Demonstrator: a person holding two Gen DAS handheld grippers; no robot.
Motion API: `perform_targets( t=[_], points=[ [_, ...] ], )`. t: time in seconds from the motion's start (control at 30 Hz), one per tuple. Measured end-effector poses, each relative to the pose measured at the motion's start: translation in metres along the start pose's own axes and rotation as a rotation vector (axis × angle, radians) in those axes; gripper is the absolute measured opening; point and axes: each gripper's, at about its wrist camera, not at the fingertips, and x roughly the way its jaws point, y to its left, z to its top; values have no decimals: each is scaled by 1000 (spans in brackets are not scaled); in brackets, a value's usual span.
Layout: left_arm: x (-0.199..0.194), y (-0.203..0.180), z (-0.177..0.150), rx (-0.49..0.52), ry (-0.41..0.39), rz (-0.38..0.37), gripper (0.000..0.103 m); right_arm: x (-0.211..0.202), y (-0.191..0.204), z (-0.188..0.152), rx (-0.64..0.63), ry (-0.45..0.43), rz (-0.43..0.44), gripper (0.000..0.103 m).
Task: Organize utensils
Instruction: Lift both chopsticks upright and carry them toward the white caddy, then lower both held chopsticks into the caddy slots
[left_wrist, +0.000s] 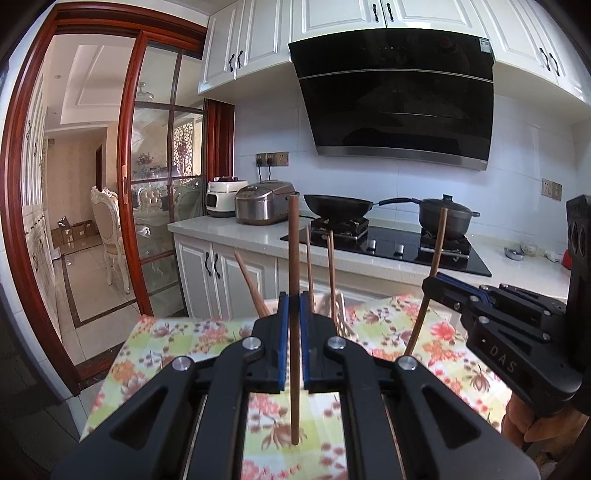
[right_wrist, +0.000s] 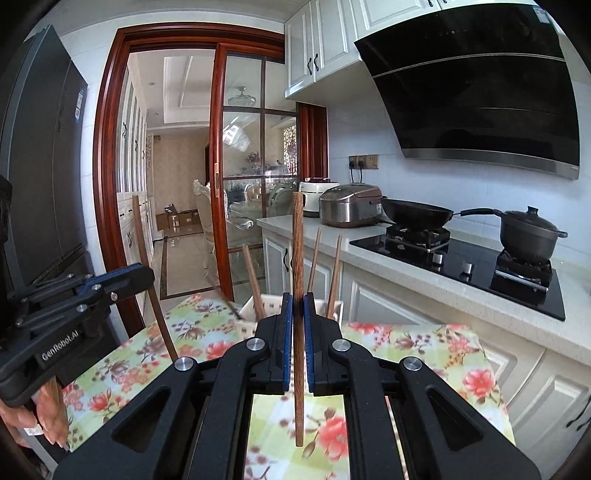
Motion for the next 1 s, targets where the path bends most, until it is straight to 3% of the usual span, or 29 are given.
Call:
perform_targets(
  t=[0.6, 1.0],
  points=[
    [69, -1, 95, 42, -62, 14, 6, 73, -12, 69, -43, -29, -23, 7],
    [104, 8, 107, 19, -51, 11, 6, 105, -18, 72, -29, -10, -7, 7]
  ],
)
